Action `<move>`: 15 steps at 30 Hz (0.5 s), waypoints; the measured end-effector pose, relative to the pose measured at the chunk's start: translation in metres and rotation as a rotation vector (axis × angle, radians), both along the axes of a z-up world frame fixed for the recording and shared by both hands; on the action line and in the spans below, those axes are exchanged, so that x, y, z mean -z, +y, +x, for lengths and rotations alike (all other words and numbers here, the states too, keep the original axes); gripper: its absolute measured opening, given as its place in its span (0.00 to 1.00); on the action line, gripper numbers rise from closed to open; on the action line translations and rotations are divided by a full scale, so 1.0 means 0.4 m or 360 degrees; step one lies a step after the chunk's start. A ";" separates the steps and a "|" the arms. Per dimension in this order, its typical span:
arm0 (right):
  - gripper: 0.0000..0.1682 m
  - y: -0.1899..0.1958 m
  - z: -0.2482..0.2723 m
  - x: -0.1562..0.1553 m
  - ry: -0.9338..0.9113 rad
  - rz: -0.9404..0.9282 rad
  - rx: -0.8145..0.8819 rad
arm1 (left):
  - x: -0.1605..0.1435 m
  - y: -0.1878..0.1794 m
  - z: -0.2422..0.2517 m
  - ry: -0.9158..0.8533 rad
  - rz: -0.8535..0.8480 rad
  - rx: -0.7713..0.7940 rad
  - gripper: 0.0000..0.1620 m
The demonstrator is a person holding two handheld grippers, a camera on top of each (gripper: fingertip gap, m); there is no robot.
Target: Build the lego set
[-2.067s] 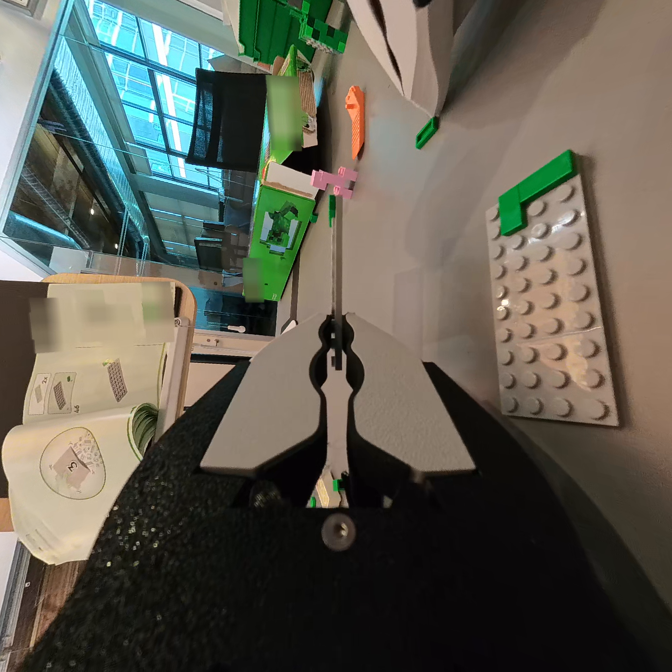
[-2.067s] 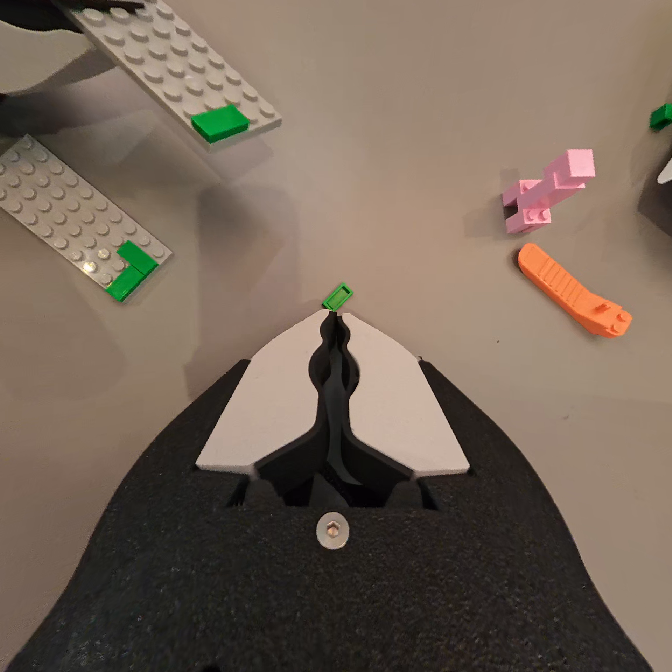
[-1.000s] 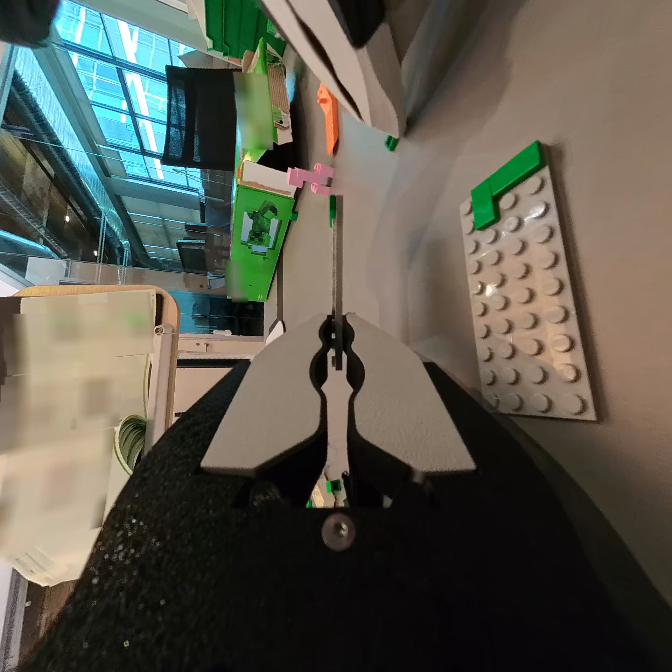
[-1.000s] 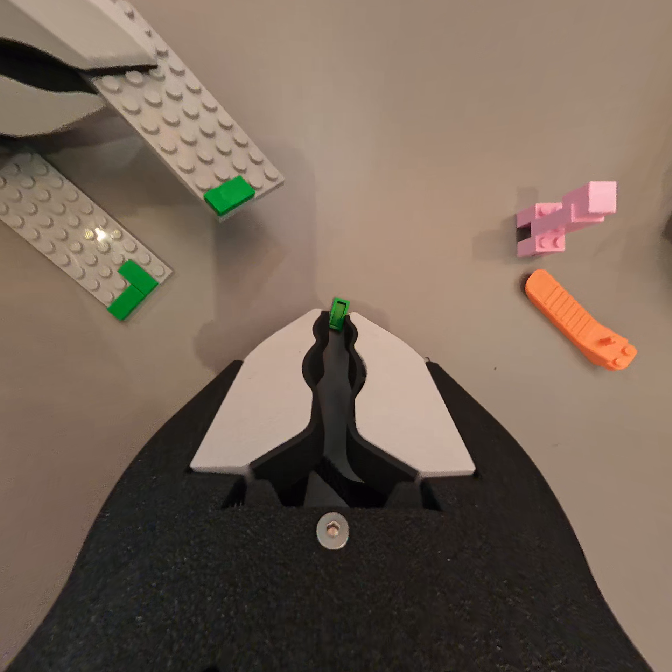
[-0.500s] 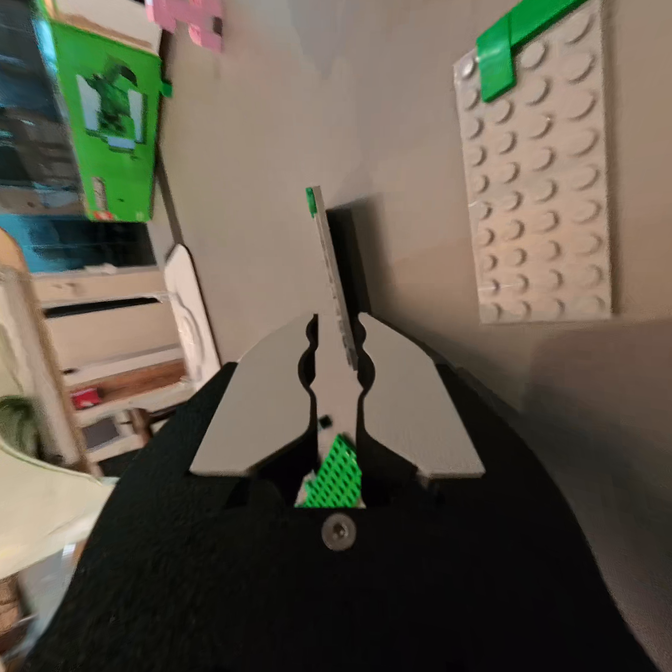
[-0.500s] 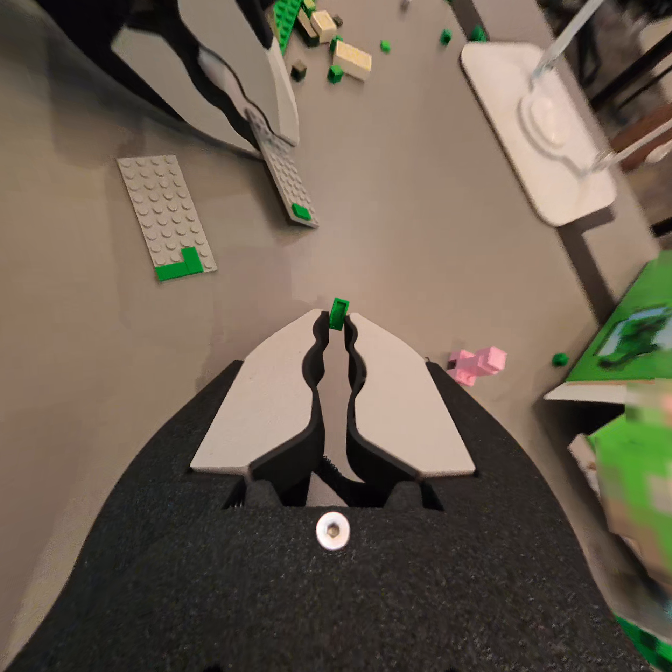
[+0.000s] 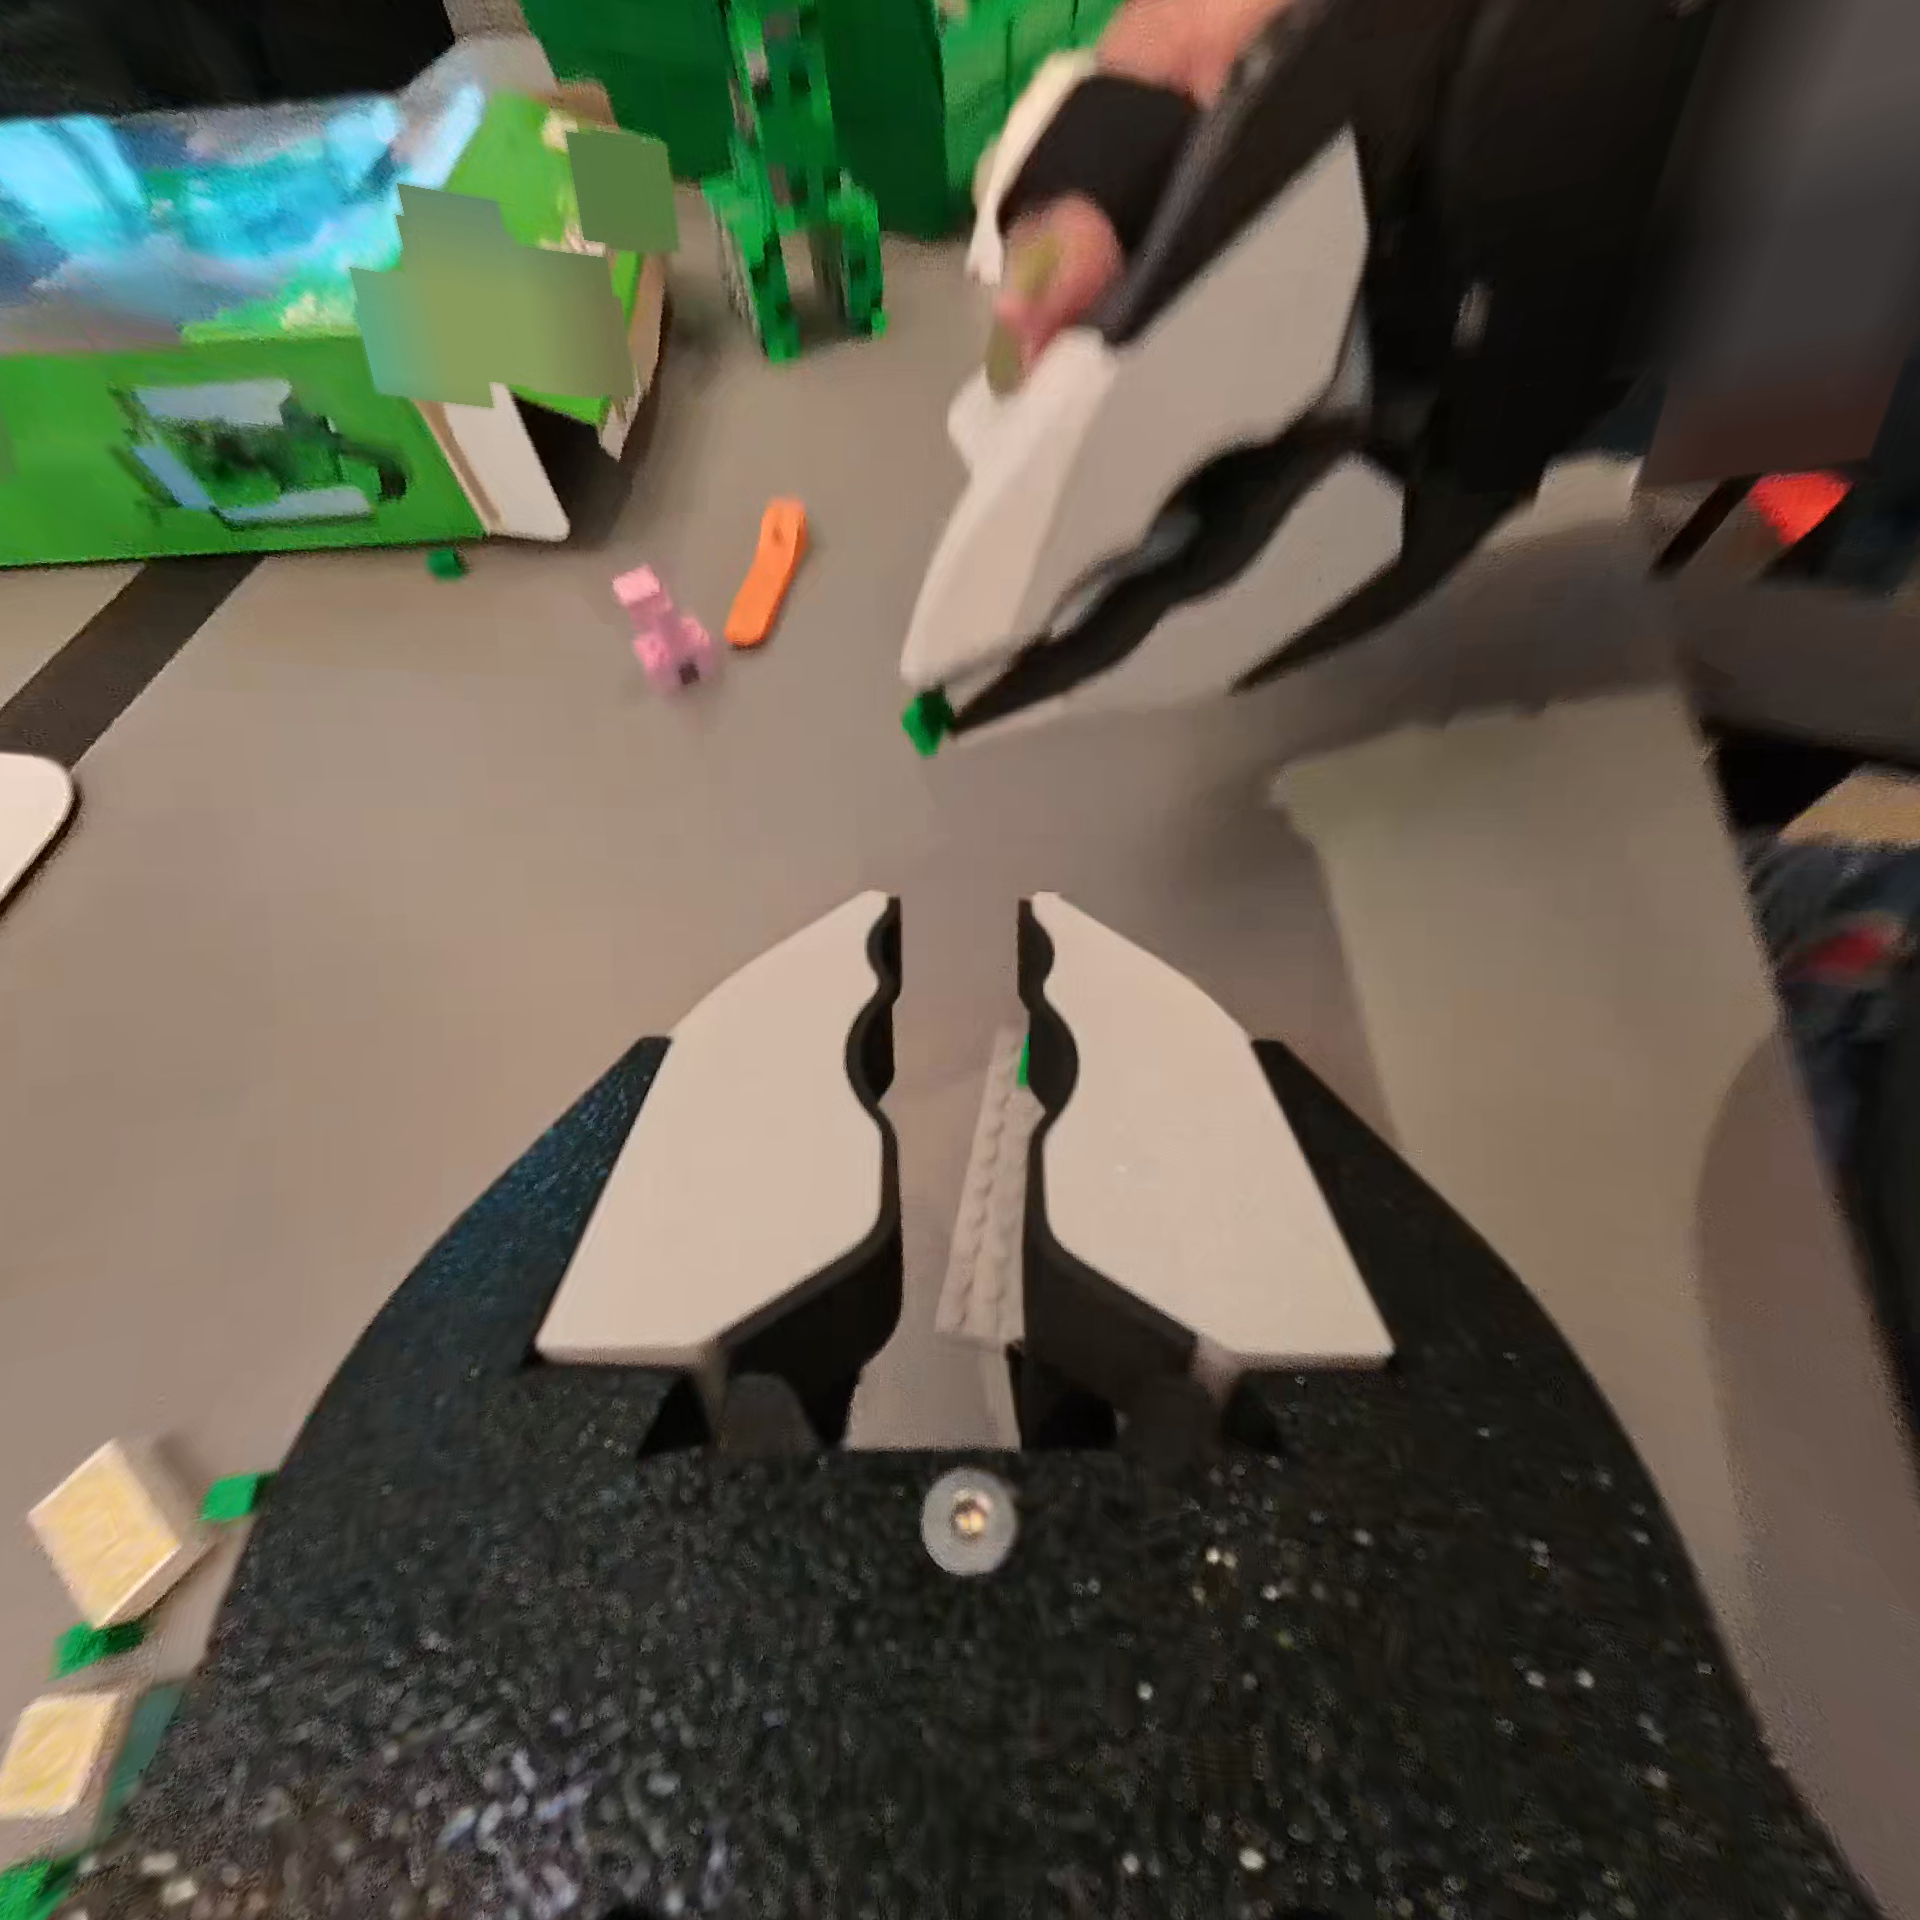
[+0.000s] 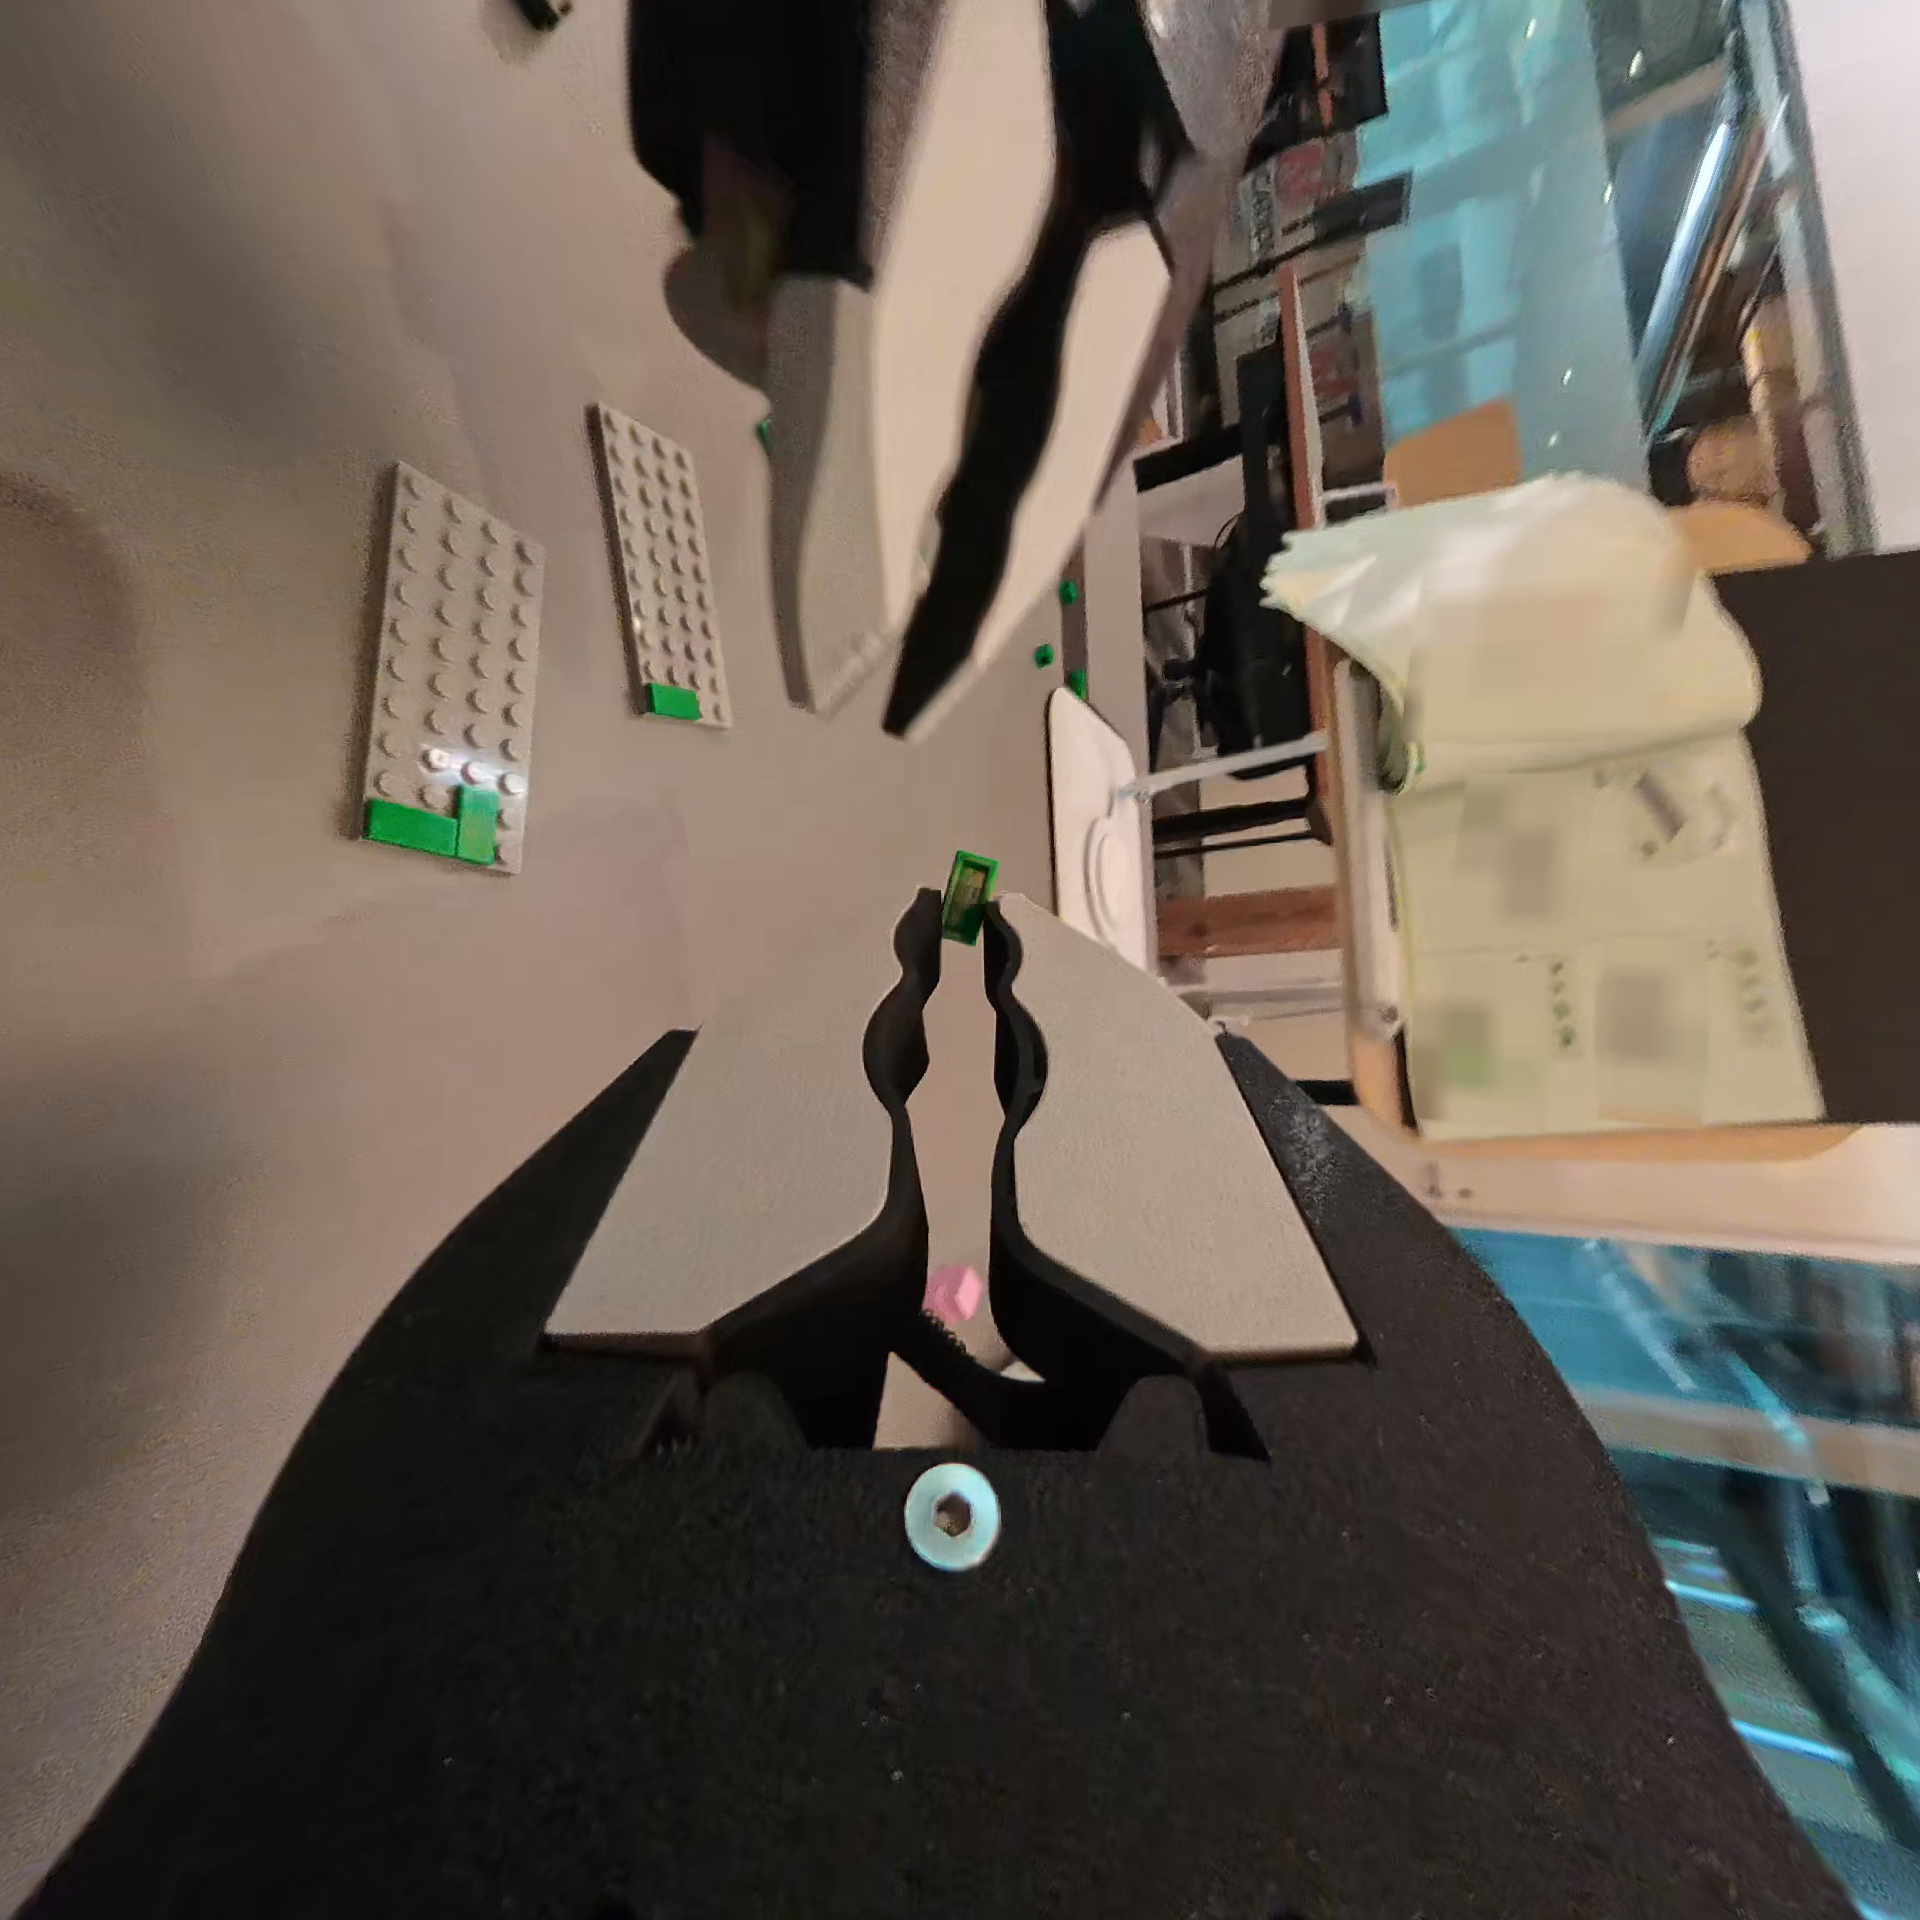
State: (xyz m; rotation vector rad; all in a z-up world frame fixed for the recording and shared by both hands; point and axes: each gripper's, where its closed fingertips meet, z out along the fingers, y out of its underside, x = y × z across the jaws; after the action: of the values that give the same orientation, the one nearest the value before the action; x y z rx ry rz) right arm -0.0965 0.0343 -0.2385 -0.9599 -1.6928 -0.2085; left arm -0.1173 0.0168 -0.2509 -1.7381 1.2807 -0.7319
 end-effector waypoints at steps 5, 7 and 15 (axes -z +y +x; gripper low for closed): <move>0.04 -0.035 -0.025 -0.022 -0.0077 0.0176 -0.0136 | -0.051 -0.006 0.040 -0.0266 -0.0225 0.0034 0.08; 0.04 -0.041 -0.030 -0.027 -0.0101 0.0233 -0.0158 | -0.045 -0.012 0.044 -0.0250 -0.0231 0.0072 0.03; 0.11 -0.069 -0.012 -0.071 0.0307 -0.0621 -0.0281 | -0.077 -0.037 0.024 -0.0134 0.0676 0.0297 0.01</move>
State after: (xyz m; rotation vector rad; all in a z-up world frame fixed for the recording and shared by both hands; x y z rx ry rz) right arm -0.1014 0.0066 -0.2100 -1.0682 -1.6571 0.3338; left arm -0.1078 0.0022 -0.2200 -1.2477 1.4330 -0.5777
